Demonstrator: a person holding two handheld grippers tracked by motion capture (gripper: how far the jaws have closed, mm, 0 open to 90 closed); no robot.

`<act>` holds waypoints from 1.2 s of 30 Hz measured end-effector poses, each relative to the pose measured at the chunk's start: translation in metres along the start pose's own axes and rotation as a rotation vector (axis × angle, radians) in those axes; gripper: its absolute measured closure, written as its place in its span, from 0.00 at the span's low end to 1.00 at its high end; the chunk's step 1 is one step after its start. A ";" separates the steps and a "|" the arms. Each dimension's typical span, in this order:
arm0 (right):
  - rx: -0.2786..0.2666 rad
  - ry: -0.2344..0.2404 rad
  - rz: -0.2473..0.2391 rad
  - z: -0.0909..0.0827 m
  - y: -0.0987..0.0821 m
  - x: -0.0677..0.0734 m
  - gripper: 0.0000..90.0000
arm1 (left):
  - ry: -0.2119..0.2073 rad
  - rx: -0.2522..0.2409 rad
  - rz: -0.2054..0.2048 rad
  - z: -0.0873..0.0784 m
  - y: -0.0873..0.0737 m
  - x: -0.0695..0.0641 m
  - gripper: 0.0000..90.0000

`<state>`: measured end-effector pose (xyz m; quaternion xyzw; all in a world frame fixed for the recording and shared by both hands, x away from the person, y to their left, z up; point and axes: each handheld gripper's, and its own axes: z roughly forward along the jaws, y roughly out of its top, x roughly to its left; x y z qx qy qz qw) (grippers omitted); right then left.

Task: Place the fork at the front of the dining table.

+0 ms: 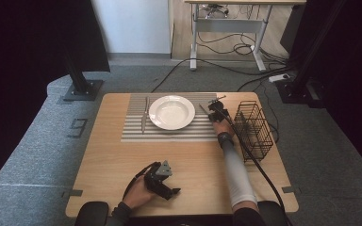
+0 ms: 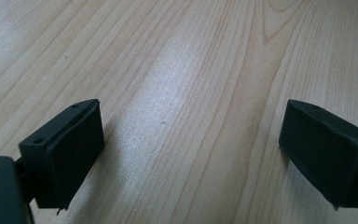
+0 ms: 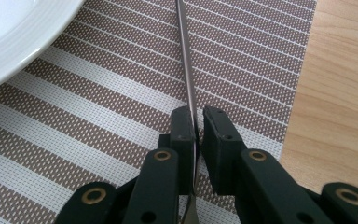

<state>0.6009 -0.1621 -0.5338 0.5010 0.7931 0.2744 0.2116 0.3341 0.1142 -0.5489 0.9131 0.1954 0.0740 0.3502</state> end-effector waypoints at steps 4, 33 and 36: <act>-0.007 0.009 0.002 -0.003 0.001 0.000 0.87 | -0.001 -0.004 -0.003 0.000 0.000 0.000 0.07; 0.029 0.050 0.042 -0.049 -0.037 0.011 0.49 | -0.009 0.000 0.008 0.001 0.001 -0.003 0.07; 0.038 0.053 0.044 -0.051 -0.043 0.011 0.54 | -0.009 -0.005 0.005 0.002 0.001 -0.003 0.07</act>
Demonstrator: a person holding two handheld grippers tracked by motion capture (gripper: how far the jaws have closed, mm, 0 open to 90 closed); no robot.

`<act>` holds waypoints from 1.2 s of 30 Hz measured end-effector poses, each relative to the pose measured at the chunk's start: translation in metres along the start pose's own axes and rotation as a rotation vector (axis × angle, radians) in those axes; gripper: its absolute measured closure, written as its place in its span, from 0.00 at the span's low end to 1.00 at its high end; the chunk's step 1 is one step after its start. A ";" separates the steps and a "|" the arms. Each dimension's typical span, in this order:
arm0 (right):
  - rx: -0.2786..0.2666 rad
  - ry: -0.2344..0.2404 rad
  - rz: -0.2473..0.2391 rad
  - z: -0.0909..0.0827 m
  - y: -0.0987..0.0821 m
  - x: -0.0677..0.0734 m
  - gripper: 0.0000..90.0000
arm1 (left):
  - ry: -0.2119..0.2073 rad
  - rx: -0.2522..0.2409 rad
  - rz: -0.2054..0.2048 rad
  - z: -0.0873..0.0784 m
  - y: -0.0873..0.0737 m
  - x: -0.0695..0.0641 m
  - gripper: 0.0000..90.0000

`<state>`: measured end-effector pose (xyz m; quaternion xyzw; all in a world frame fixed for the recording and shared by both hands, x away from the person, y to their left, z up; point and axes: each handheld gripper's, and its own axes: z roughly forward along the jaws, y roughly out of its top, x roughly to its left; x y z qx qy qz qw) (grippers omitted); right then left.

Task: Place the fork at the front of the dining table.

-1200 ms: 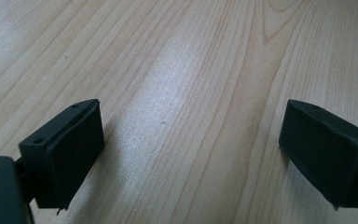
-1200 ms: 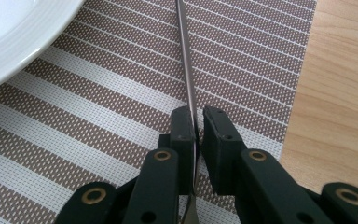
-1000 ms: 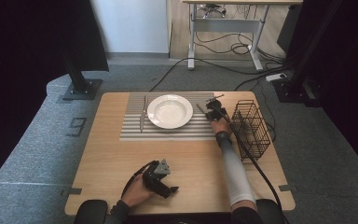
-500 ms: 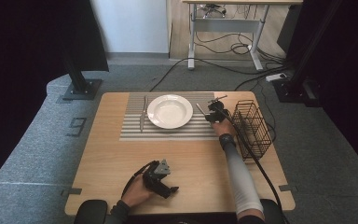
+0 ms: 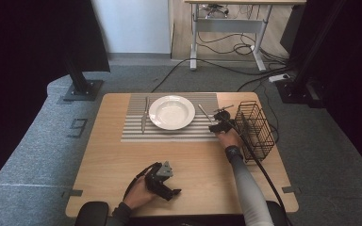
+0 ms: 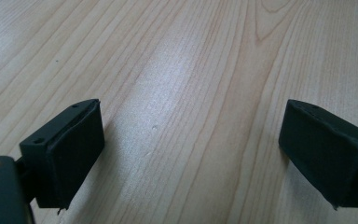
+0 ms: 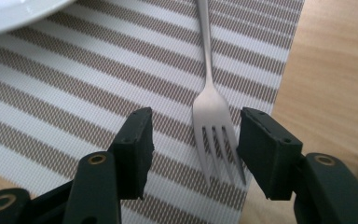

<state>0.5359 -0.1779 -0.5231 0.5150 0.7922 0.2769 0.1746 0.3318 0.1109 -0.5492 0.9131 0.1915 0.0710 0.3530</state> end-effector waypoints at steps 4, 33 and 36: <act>0.002 0.022 -0.002 -0.001 -0.004 0.000 0.64 | 0.000 0.000 -0.001 0.000 0.000 0.000 0.07; -0.066 0.130 -0.047 0.020 0.015 0.032 0.66 | -0.001 0.000 0.000 0.000 0.000 0.000 0.07; -0.078 0.123 -0.058 0.018 0.014 0.032 0.60 | -0.001 0.000 0.000 0.000 0.000 0.000 0.07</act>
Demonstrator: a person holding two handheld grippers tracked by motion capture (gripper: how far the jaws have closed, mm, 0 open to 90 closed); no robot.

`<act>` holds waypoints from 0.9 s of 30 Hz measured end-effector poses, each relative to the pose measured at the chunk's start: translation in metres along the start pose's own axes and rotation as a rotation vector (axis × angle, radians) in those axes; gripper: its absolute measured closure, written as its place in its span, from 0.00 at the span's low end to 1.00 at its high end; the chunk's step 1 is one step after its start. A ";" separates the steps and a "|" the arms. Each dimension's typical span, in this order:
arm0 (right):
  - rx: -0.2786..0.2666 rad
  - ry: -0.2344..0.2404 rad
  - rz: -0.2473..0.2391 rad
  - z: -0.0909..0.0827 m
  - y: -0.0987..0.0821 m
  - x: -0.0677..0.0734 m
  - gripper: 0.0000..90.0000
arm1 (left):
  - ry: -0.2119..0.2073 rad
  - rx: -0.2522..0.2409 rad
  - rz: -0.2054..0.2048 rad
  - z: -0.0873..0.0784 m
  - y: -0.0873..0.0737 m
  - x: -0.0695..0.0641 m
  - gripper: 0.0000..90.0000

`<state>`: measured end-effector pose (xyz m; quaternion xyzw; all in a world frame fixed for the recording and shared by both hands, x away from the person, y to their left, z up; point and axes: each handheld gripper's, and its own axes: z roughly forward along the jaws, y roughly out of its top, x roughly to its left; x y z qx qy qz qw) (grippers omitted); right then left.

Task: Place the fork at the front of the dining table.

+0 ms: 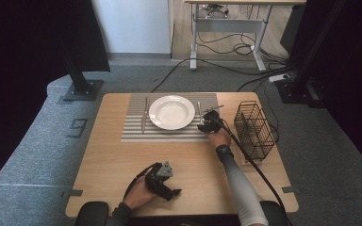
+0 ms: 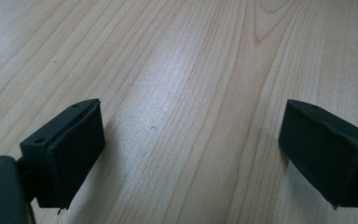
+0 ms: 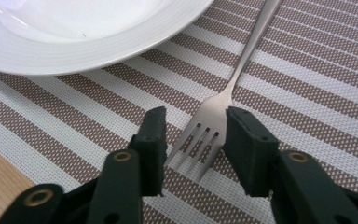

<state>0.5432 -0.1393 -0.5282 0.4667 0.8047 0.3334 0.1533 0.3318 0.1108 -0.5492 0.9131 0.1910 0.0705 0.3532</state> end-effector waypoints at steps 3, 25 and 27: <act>-0.017 -0.015 -0.029 -0.004 0.001 0.001 0.51 | 0.001 0.000 0.001 0.000 0.000 0.000 0.07; -0.115 -0.013 -0.155 -0.065 -0.017 0.024 0.10 | 0.001 0.002 0.001 0.000 0.000 0.000 0.07; -0.118 -0.007 -0.163 -0.071 -0.021 0.027 0.10 | 0.000 -0.002 -0.004 0.000 0.000 -0.001 0.07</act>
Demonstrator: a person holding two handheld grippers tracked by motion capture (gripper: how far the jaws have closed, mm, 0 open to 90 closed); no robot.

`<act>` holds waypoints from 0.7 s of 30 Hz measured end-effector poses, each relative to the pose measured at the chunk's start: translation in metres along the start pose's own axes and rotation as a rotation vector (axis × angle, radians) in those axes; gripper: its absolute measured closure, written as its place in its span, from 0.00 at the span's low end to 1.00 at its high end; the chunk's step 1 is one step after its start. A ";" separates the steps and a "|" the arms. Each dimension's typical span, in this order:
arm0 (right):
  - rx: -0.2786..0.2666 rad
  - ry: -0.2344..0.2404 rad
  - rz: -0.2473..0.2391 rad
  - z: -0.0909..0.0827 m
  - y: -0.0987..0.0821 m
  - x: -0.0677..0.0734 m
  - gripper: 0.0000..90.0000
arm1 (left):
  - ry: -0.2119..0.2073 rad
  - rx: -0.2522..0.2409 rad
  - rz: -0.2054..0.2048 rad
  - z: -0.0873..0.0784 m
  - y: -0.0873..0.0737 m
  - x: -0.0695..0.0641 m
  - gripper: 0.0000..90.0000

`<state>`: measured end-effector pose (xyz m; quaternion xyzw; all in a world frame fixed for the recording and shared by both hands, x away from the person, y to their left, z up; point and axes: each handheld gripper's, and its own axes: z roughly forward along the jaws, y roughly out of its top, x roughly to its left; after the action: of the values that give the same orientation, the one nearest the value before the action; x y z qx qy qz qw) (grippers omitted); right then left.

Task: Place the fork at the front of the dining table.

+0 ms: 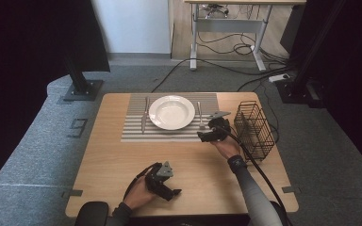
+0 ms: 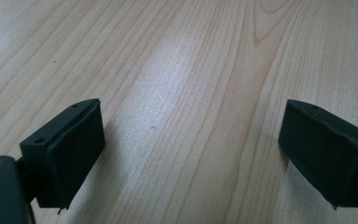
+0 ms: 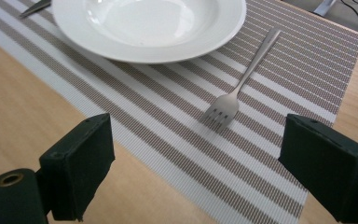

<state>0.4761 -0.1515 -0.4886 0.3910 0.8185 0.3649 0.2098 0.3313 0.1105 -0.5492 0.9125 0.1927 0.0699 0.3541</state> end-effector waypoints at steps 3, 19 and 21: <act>0.001 0.001 -0.010 -0.010 -0.005 0.006 0.09 | 0.001 0.000 0.001 0.000 0.000 0.000 0.07; -0.022 0.043 -0.047 -0.063 -0.047 0.036 0.06 | 0.022 0.010 -0.020 -0.001 -0.002 -0.001 0.05; -0.018 0.047 -0.042 -0.068 -0.054 0.037 0.06 | 0.024 0.011 -0.019 -0.001 -0.001 -0.001 0.05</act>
<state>0.3846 -0.1750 -0.4883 0.3631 0.8279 0.3768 0.2019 0.3300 0.1120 -0.5492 0.9116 0.2060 0.0764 0.3475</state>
